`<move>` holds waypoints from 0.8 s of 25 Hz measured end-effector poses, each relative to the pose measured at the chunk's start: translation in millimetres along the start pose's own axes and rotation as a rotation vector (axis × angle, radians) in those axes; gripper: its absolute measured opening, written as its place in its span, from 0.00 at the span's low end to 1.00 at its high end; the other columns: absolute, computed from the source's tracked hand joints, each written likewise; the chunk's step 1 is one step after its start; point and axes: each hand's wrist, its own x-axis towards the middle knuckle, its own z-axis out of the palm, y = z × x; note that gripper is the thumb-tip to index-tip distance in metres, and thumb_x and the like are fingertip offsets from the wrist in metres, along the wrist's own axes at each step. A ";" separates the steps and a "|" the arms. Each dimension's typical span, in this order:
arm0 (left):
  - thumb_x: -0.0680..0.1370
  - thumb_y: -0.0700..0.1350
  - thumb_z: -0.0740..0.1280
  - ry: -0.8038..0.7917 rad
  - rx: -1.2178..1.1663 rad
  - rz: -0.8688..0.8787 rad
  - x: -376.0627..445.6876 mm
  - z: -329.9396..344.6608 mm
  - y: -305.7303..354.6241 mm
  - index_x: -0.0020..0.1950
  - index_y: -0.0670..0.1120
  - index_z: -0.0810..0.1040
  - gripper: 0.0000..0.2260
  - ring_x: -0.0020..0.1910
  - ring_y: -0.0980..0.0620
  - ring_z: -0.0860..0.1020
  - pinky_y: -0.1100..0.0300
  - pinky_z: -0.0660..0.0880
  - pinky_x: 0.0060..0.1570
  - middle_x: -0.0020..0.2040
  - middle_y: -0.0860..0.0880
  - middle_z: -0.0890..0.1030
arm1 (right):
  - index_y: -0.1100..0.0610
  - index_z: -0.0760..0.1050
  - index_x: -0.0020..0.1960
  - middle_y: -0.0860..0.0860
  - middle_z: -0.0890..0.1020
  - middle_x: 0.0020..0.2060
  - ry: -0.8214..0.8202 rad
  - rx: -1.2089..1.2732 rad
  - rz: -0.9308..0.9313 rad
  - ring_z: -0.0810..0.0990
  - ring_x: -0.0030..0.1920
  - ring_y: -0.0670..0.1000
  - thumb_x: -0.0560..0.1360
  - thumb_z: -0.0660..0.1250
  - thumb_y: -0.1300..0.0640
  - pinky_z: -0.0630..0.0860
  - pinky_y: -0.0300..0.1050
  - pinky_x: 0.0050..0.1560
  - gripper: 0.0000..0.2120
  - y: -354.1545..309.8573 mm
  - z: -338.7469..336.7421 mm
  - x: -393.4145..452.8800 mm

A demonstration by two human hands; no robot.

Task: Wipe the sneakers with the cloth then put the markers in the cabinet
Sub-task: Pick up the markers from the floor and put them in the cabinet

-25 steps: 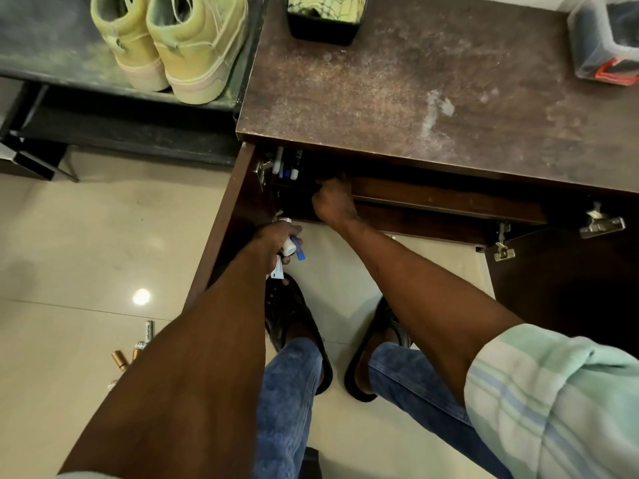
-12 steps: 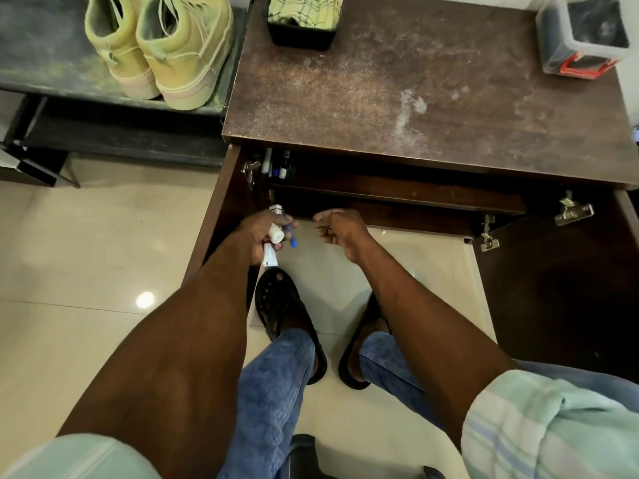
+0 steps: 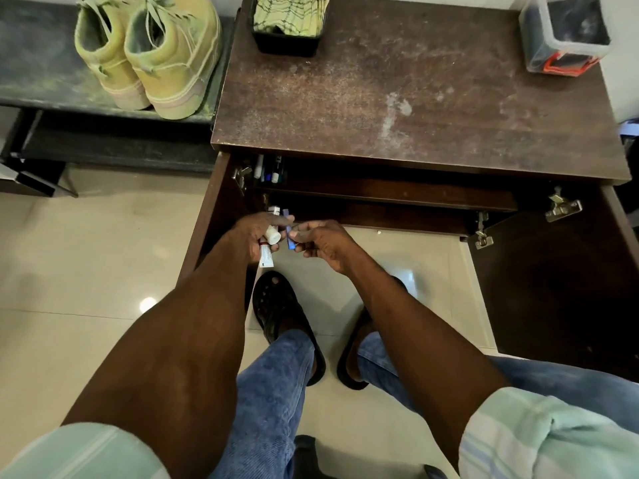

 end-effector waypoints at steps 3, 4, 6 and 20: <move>0.77 0.43 0.69 0.020 -0.093 0.035 6.3 -1.3 -1.5 0.40 0.46 0.75 0.07 0.22 0.59 0.72 0.69 0.64 0.19 0.29 0.52 0.76 | 0.63 0.80 0.45 0.56 0.81 0.35 0.227 0.008 -0.068 0.77 0.32 0.49 0.72 0.70 0.65 0.75 0.41 0.33 0.02 -8.3 -1.8 10.8; 0.77 0.43 0.68 0.026 -0.104 0.042 8.1 -0.8 -2.4 0.40 0.47 0.74 0.07 0.21 0.59 0.72 0.69 0.63 0.20 0.30 0.52 0.76 | 0.61 0.80 0.41 0.56 0.81 0.34 0.327 -0.018 -0.107 0.78 0.32 0.49 0.72 0.70 0.64 0.76 0.42 0.34 0.02 -14.3 -1.9 18.7; 0.78 0.42 0.67 0.028 -0.104 0.035 13.0 0.3 -6.5 0.42 0.47 0.74 0.06 0.20 0.59 0.71 0.70 0.63 0.19 0.30 0.52 0.74 | 0.58 0.80 0.37 0.57 0.83 0.35 0.466 -0.136 -0.192 0.80 0.32 0.50 0.71 0.71 0.62 0.80 0.46 0.38 0.05 -30.3 0.2 36.9; 0.78 0.42 0.66 0.039 -0.073 -0.003 24.8 -4.9 -13.9 0.43 0.49 0.75 0.05 0.19 0.59 0.71 0.71 0.62 0.18 0.34 0.50 0.74 | 0.62 0.74 0.64 0.59 0.77 0.62 0.506 -0.453 -0.234 0.74 0.65 0.57 0.75 0.66 0.60 0.70 0.43 0.64 0.18 -58.6 15.1 100.4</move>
